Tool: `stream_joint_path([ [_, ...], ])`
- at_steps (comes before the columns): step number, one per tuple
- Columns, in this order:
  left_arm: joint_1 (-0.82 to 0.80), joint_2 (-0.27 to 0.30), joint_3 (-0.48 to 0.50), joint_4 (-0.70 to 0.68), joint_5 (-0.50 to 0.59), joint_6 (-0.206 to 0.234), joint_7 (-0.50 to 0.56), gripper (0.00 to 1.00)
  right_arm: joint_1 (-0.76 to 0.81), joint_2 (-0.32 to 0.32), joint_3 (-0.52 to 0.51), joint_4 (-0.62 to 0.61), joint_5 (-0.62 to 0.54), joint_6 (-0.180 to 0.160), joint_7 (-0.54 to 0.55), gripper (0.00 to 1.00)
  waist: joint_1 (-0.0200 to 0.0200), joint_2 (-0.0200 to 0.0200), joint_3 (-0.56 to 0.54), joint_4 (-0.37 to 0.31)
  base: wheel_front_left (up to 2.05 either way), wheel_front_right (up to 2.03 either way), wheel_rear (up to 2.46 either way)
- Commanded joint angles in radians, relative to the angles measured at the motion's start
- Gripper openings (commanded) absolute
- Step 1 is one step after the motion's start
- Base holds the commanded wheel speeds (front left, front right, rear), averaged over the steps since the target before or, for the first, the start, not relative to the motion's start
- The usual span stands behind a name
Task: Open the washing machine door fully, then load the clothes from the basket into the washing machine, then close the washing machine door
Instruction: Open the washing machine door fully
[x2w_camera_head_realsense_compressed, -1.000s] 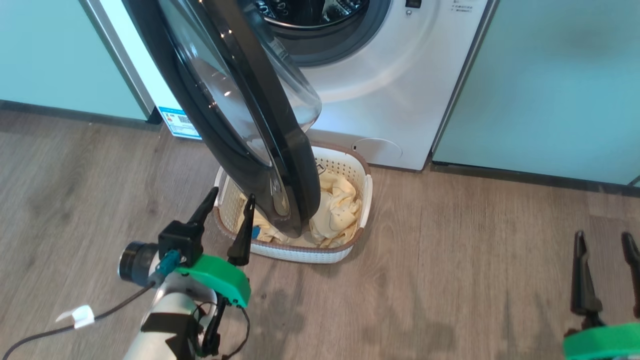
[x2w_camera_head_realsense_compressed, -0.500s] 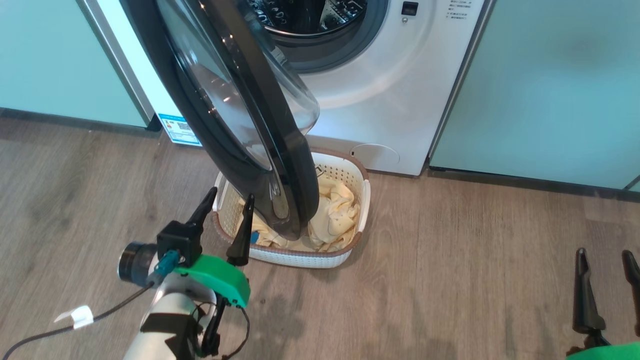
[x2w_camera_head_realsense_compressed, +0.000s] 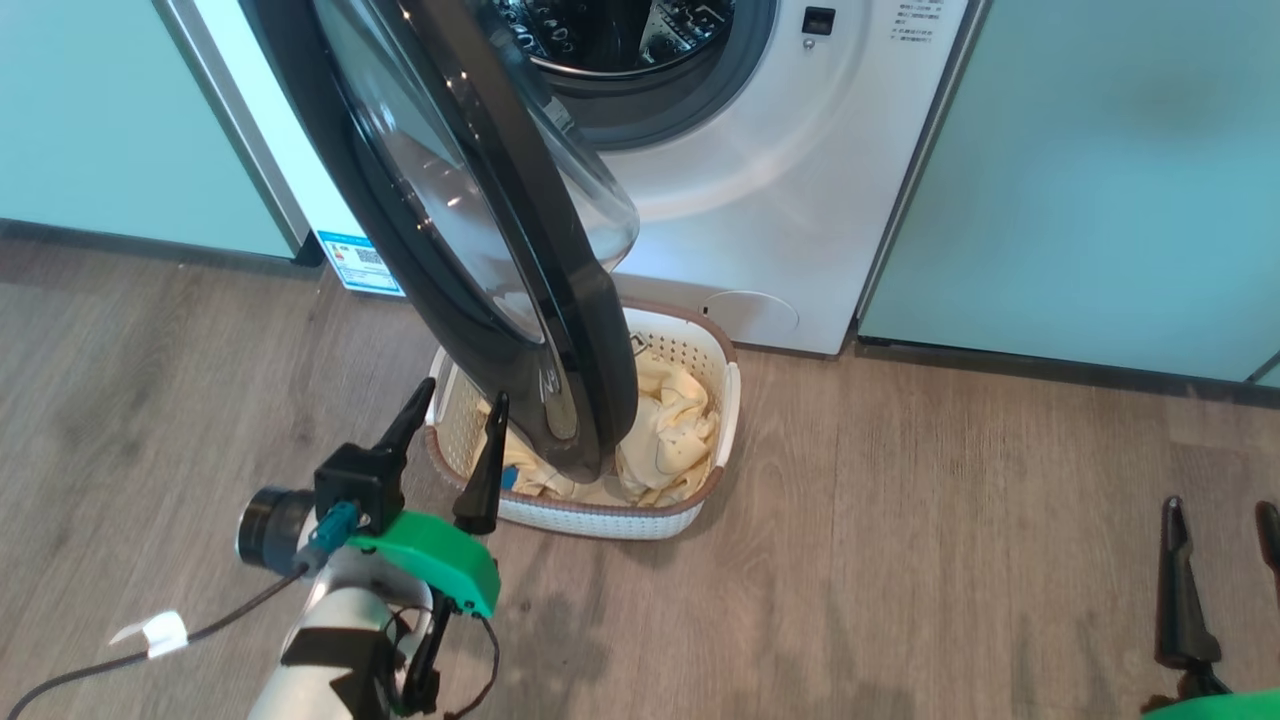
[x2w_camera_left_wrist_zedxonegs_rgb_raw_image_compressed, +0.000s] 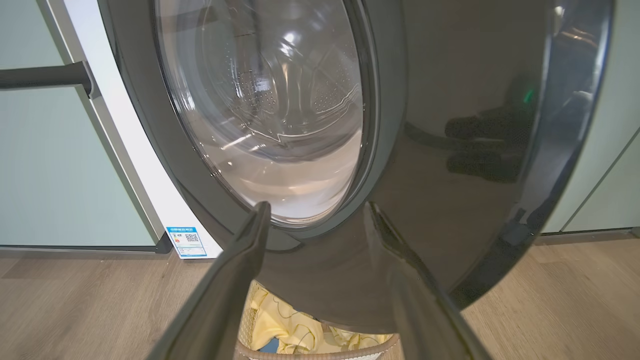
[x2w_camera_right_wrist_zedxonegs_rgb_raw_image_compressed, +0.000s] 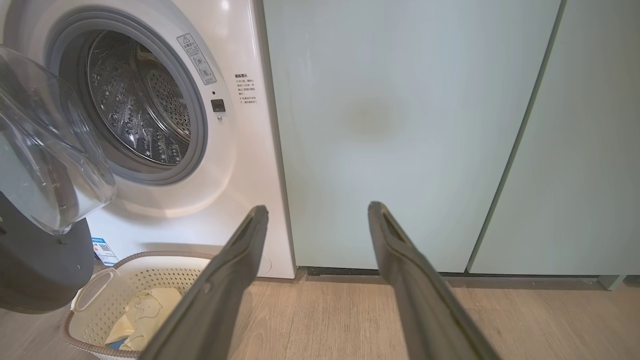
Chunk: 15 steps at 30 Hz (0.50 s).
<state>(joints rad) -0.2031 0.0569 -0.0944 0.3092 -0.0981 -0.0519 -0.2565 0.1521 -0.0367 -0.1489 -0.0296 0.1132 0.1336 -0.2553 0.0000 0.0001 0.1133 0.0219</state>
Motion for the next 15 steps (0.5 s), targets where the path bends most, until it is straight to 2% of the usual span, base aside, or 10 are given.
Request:
stream_joint_path([
  [1, -0.021, 0.013, 0.042, -0.026, 0.004, -0.006, -0.005, 1.00, -0.012, -0.014, 0.019, -0.038, 0.006, -0.003, -0.006, 1.00, 0.0000, -0.0001, -0.001, 0.000, 0.00, 0.00, 0.00],
  [5, -0.019, 0.011, 0.044, -0.022, 0.005, -0.007, -0.005, 1.00, -0.011, -0.014, 0.021, -0.033, 0.007, -0.003, -0.006, 1.00, 0.0000, -0.0001, -0.005, 0.000, 0.00, 0.00, 0.00],
  [6, -0.020, 0.011, 0.045, -0.021, 0.004, -0.007, -0.005, 0.96, -0.011, -0.014, 0.023, -0.032, 0.005, -0.003, -0.006, 1.00, 0.0000, -0.0001, -0.005, -0.001, 0.00, 0.00, 0.00],
  [7, -0.020, 0.011, 0.046, -0.020, 0.004, -0.008, -0.005, 0.79, -0.012, -0.014, 0.024, -0.032, 0.005, -0.003, -0.006, 1.00, 0.0000, -0.0001, -0.005, -0.002, 0.00, 0.00, 0.00],
  [8, -0.020, 0.011, 0.046, -0.018, 0.004, -0.008, -0.005, 0.36, -0.012, -0.014, 0.024, -0.032, 0.005, -0.003, -0.006, 1.00, 0.0000, -0.0001, -0.006, -0.002, 0.00, 0.00, 0.00],
  [9, -0.020, 0.010, 0.047, -0.016, 0.004, -0.009, -0.005, 0.05, -0.013, -0.014, 0.025, -0.031, 0.004, -0.003, -0.006, 1.00, 0.0000, -0.0001, -0.006, -0.003, 0.00, 0.00, 0.00],
  [10, -0.021, 0.010, 0.047, -0.013, 0.004, -0.009, -0.005, 0.00, -0.013, -0.014, 0.025, -0.030, 0.003, -0.003, -0.006, 1.00, 0.0000, -0.0001, -0.008, -0.004, 0.00, 0.00, 0.00],
  [15, -0.027, 0.010, 0.051, -0.001, 0.005, -0.010, -0.005, 0.00, -0.013, -0.014, 0.025, -0.026, 0.009, -0.003, -0.006, 1.00, 0.0000, -0.0001, -0.014, -0.006, 0.00, 0.00, 0.00],
])
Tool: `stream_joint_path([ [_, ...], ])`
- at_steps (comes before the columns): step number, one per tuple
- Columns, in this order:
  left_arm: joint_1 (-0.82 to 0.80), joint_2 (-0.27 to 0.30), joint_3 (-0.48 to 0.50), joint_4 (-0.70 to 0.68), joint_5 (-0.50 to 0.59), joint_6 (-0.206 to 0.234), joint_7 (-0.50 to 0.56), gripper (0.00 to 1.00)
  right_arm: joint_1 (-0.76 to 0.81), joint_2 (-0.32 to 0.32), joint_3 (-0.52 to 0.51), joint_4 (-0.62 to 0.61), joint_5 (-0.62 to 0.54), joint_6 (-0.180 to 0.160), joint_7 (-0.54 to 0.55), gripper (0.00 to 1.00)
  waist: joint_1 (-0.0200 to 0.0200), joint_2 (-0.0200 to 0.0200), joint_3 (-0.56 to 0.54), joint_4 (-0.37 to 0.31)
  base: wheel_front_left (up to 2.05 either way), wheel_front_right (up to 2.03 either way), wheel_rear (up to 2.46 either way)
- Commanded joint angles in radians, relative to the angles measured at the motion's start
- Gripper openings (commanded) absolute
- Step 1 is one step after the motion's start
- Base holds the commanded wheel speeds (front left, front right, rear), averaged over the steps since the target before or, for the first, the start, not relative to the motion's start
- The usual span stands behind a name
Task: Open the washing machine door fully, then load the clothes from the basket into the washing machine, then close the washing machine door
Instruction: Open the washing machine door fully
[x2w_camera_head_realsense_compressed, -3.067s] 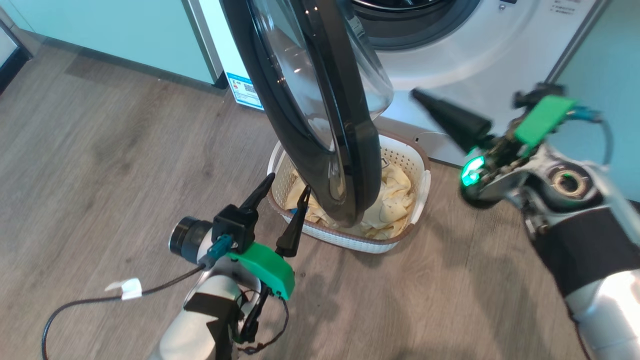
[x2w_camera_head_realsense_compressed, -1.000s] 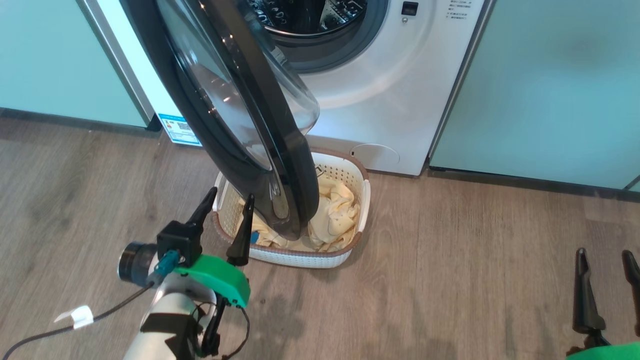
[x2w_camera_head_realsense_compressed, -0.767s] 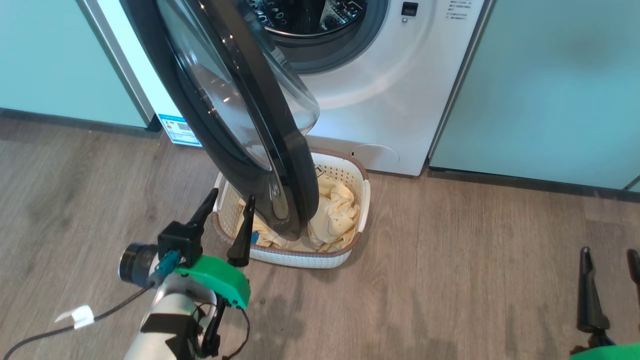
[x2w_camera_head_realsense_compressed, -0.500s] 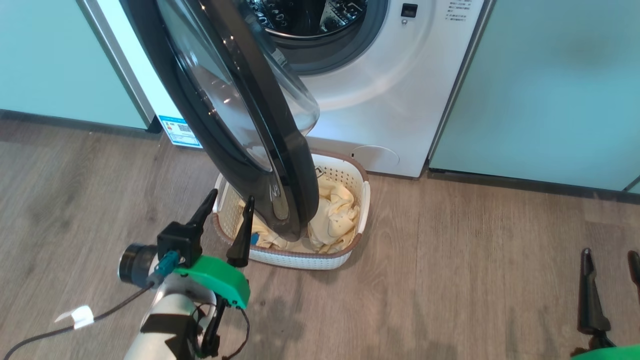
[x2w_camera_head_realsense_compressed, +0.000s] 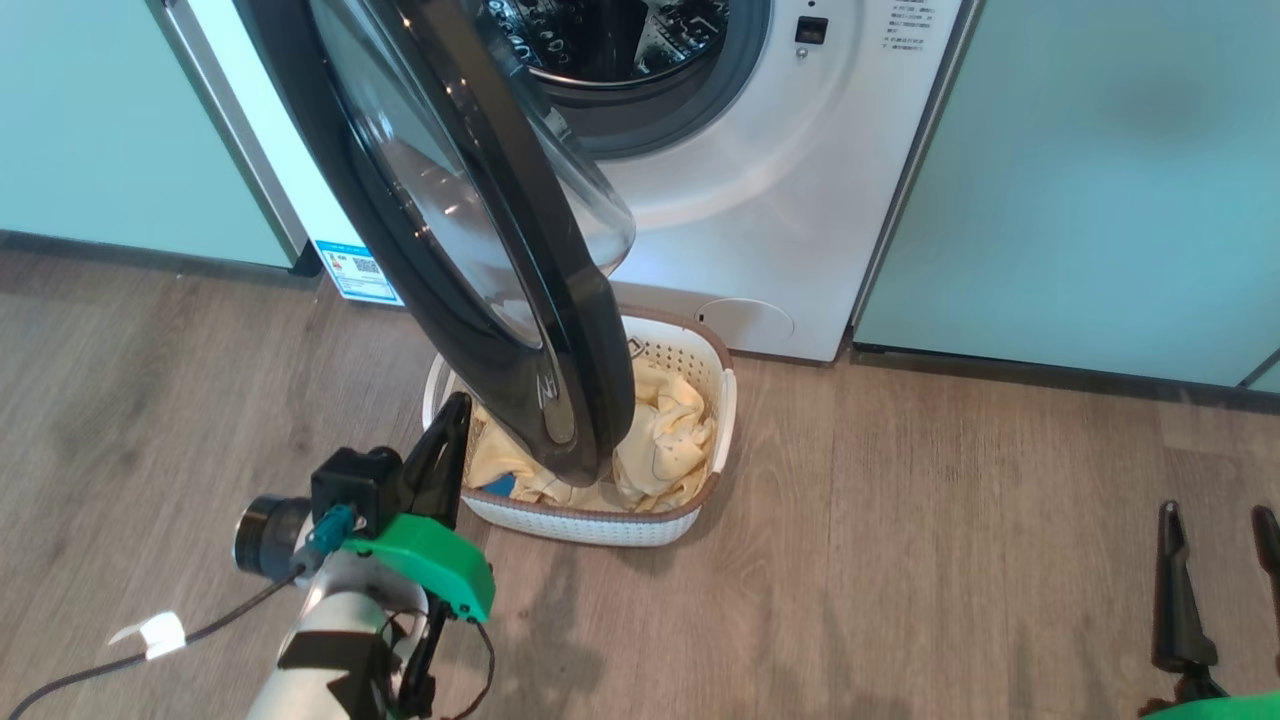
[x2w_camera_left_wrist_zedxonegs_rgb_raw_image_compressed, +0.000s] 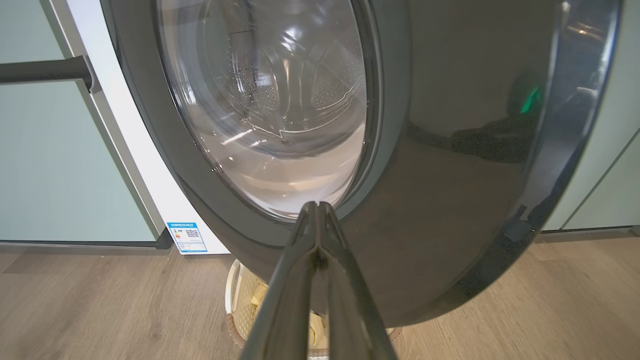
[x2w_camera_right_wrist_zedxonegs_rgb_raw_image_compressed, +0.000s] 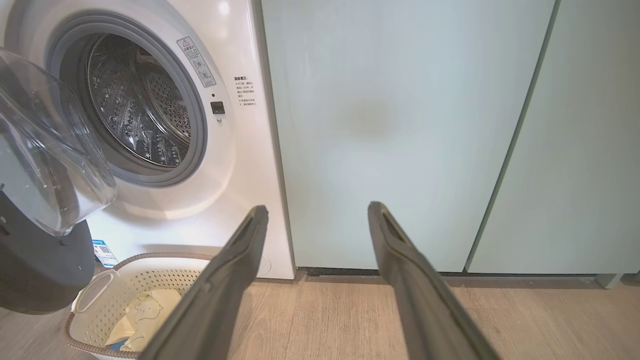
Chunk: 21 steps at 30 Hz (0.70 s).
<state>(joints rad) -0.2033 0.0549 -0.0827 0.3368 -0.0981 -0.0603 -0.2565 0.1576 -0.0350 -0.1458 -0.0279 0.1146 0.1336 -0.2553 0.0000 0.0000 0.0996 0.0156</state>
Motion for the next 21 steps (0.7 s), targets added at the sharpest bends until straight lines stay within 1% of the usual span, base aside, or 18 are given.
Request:
stream_joint_path([
  [1, -0.029, 0.012, 0.039, -0.028, 0.006, -0.001, -0.005, 0.00, -0.019, -0.015, 0.022, -0.027, 0.009, -0.003, -0.006, 1.00, 0.0000, 0.0000, -0.001, -0.001, 0.00, 0.00, 0.00],
  [11, -0.072, 0.027, 0.054, -0.057, 0.016, 0.014, -0.005, 0.00, -0.022, -0.015, 0.014, -0.016, 0.023, -0.003, -0.006, 1.00, 0.0000, 0.0000, -0.005, -0.002, 0.00, 0.00, 0.00],
  [16, -0.118, 0.046, 0.079, -0.096, 0.025, 0.046, -0.005, 0.00, -0.022, -0.015, 0.015, -0.013, 0.026, -0.003, -0.006, 1.00, 0.0000, 0.0000, -0.011, -0.004, 0.00, 0.00, 0.00],
  [21, -0.176, 0.062, 0.104, -0.197, 0.037, 0.089, -0.005, 0.00, -0.016, -0.015, 0.011, -0.010, 0.032, -0.003, -0.006, 1.00, 0.0000, 0.0000, -0.019, -0.007, 0.00, 0.00, 0.00],
])
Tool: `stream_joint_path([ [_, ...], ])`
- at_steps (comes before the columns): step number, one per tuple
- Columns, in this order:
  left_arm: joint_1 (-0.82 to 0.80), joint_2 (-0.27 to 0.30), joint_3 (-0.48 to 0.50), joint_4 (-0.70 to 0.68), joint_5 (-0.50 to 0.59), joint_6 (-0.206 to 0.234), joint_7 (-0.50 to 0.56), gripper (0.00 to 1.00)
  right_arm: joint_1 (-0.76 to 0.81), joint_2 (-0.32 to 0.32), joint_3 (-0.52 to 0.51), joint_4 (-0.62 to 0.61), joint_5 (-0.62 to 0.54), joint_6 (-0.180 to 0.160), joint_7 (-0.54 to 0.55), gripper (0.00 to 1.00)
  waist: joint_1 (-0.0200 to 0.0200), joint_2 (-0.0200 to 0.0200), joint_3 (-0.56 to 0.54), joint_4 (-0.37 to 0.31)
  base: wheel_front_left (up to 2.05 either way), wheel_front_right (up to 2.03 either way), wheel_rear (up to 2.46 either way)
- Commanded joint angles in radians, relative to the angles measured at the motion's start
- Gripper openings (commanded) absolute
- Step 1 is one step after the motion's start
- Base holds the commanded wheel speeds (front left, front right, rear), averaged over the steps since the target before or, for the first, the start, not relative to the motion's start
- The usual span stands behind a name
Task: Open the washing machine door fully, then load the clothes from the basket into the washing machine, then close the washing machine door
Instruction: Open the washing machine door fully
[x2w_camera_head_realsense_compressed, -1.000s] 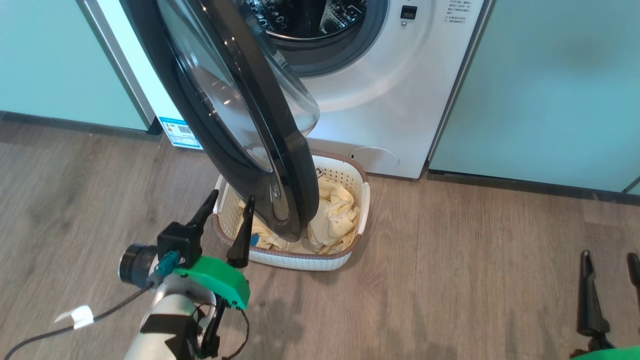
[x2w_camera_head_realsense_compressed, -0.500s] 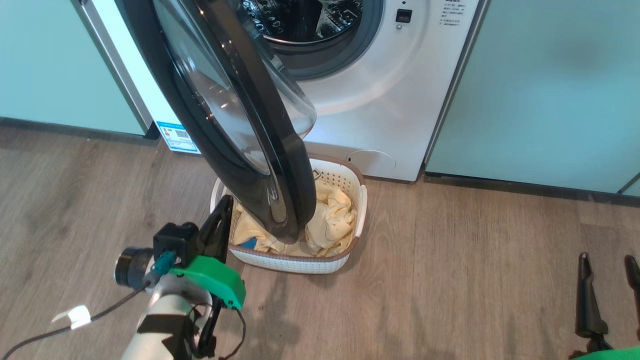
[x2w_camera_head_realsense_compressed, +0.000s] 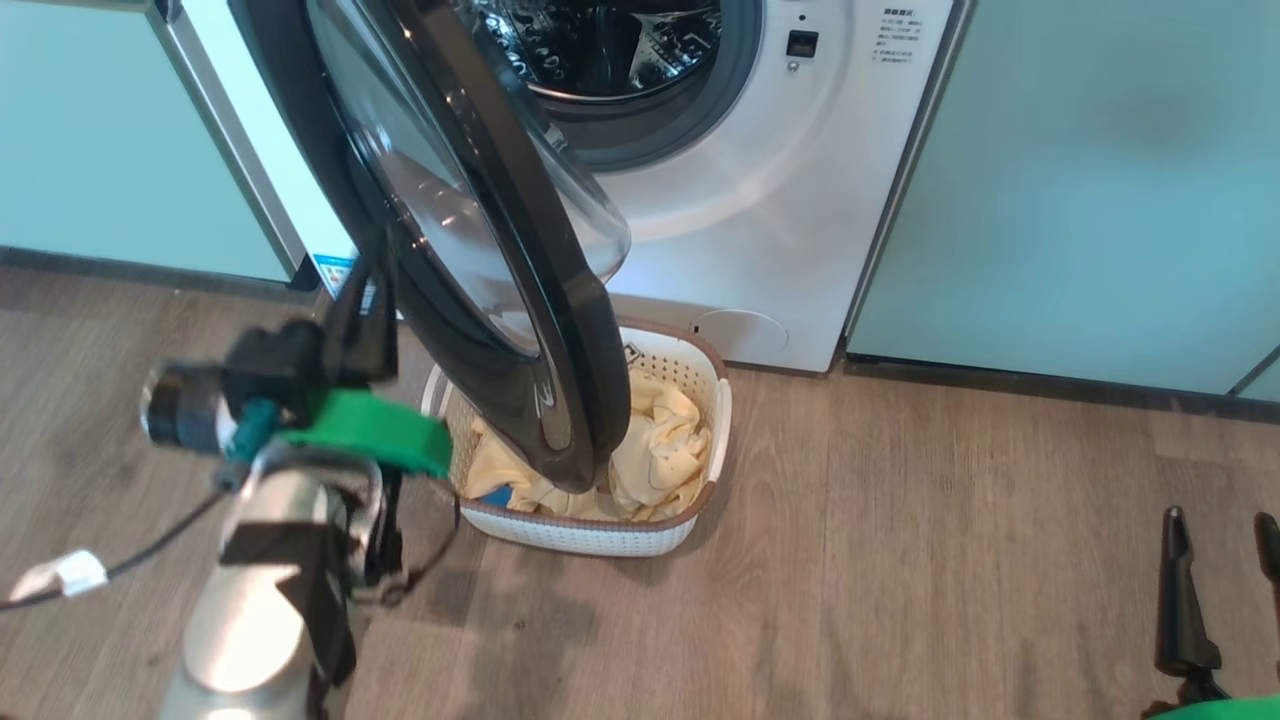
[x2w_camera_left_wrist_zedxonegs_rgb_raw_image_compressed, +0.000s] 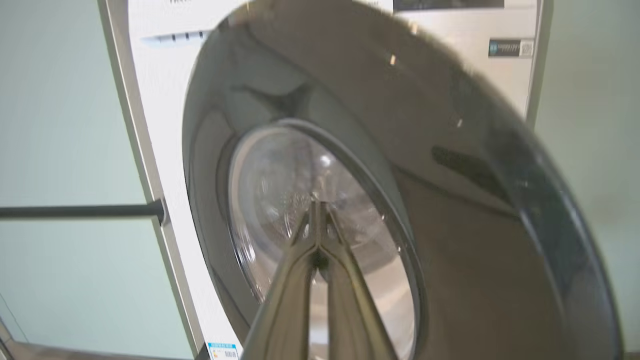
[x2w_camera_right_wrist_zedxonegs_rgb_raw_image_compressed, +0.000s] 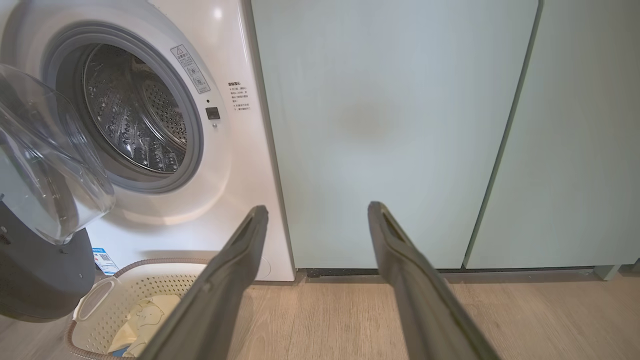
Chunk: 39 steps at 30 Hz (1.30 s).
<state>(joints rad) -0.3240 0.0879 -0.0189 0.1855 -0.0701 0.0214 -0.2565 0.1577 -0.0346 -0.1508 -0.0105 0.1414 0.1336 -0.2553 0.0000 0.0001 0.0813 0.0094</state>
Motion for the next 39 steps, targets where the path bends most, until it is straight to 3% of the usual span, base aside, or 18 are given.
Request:
stream_joint_path([
  [1, -0.066, 0.030, 0.040, -0.071, 0.013, 0.013, -0.005, 0.00, -0.016, -0.016, 0.017, -0.027, 0.006, -0.003, -0.006, 1.00, 0.0000, -0.0001, -0.003, -0.001, 0.00, 0.00, 0.00],
  [10, -0.167, 0.023, -0.023, -0.287, 0.053, 0.023, 0.014, 0.00, -0.012, -0.016, 0.019, -0.026, 0.016, -0.003, -0.006, 1.00, 0.0000, -0.0001, -0.014, -0.010, 0.00, 0.00, 0.00],
  [19, -0.202, -0.018, -0.221, -0.427, 0.054, -0.019, 0.081, 0.00, -0.006, -0.016, 0.024, -0.023, 0.029, -0.003, -0.006, 1.00, 0.0000, -0.0001, -0.022, -0.035, 0.00, 0.00, 0.00],
  [24, -0.182, -0.032, -0.364, -0.445, 0.000, -0.036, 0.137, 0.00, -0.008, -0.016, 0.029, -0.024, 0.034, -0.003, -0.006, 1.00, 0.0000, -0.0001, -0.014, -0.049, 0.00, 0.00, 0.00],
  [30, -0.143, -0.036, -0.482, -0.414, -0.055, -0.016, 0.174, 0.00, -0.012, -0.016, 0.029, -0.024, 0.040, -0.003, -0.006, 1.00, 0.0000, -0.0001, 0.000, -0.055, 0.00, 0.00, 0.00],
  [39, -0.081, -0.037, -0.536, -0.370, -0.075, 0.035, 0.191, 0.00, -0.028, -0.016, 0.026, -0.020, 0.047, -0.003, -0.006, 1.00, 0.0000, -0.0001, 0.026, -0.052, 0.00, 0.00, 0.00],
])
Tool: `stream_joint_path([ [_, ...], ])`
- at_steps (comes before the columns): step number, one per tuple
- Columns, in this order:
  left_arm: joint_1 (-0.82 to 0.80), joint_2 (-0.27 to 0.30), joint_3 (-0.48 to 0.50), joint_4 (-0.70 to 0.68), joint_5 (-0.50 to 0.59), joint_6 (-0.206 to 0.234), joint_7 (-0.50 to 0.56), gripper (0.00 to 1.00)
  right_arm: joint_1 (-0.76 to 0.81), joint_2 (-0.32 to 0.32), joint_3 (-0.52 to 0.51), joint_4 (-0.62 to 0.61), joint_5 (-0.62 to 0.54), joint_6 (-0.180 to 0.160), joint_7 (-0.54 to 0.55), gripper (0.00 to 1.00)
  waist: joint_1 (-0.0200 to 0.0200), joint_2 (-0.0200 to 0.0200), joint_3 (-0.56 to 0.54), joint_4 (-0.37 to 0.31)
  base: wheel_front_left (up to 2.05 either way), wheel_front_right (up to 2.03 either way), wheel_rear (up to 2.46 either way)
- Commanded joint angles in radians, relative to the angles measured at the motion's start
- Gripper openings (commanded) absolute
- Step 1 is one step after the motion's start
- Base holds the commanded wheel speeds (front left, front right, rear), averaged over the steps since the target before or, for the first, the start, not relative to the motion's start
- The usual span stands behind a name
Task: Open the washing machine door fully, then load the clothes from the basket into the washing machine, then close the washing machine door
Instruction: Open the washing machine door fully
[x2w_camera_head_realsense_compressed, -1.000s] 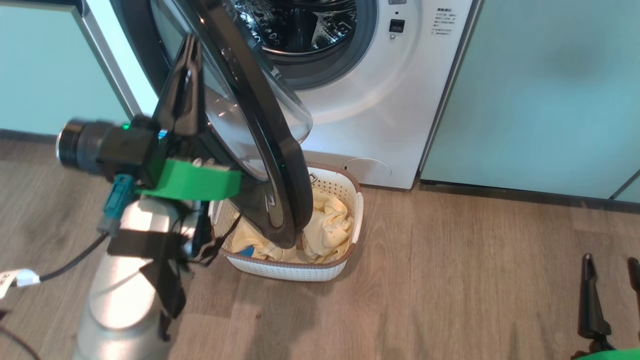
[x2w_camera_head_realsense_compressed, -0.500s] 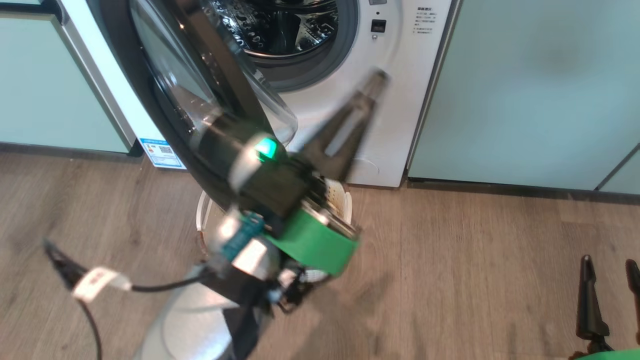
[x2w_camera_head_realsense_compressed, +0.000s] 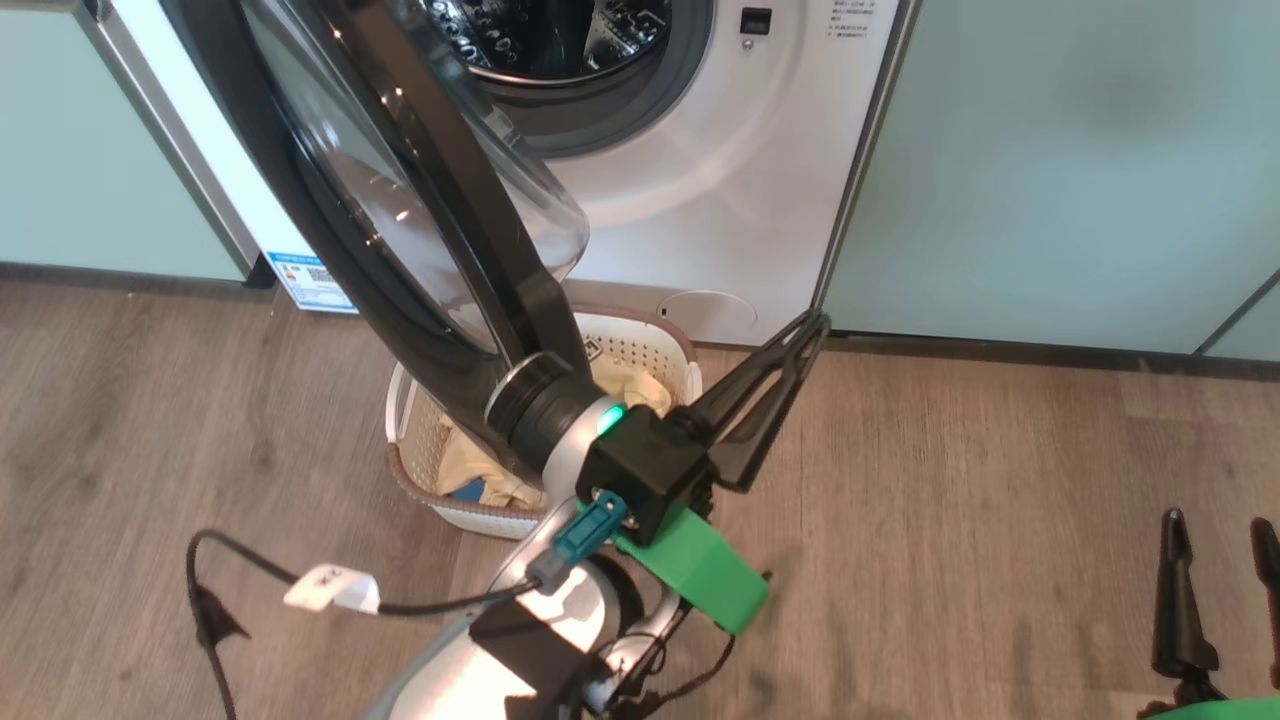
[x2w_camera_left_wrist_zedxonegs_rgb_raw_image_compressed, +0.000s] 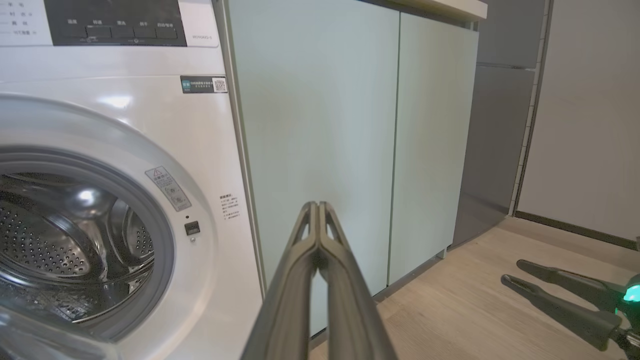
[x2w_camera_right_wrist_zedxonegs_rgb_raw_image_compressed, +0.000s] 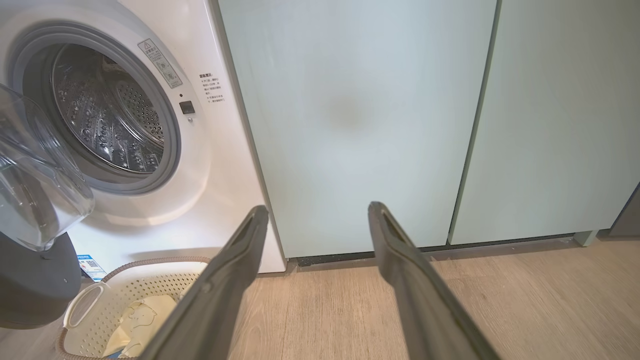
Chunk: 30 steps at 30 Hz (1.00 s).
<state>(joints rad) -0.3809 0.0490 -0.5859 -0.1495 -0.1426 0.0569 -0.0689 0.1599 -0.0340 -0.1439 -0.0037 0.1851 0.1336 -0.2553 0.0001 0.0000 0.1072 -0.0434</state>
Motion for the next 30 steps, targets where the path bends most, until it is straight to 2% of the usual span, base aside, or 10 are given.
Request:
stream_joint_path([
  [1, -0.015, 0.003, 0.034, -0.029, -0.004, 0.006, 0.005, 0.00, -0.032, -0.016, 0.019, -0.026, 0.004, -0.003, -0.006, 1.00, -0.0001, 0.0000, 0.003, 0.001, 0.00, 0.00, 0.00],
  [14, 0.012, 0.040, 0.130, 0.124, -0.040, 0.070, 0.009, 0.00, -0.054, -0.016, 0.021, -0.003, 0.013, -0.003, -0.006, 1.00, -0.0001, 0.0000, 0.018, 0.004, 0.00, 0.00, 0.00],
  [19, -0.003, 0.051, 0.167, 0.198, -0.065, 0.078, -0.002, 0.00, -0.056, -0.016, 0.020, 0.007, 0.016, -0.003, -0.006, 1.00, -0.0001, 0.0000, 0.016, 0.002, 0.00, 0.00, 0.00],
  [30, -0.007, 0.052, 0.181, 0.264, -0.092, 0.085, -0.013, 0.00, -0.052, -0.016, 0.018, 0.016, 0.023, -0.003, -0.006, 1.00, -0.0001, 0.0000, 0.007, 0.004, 0.00, 0.00, 0.00],
])
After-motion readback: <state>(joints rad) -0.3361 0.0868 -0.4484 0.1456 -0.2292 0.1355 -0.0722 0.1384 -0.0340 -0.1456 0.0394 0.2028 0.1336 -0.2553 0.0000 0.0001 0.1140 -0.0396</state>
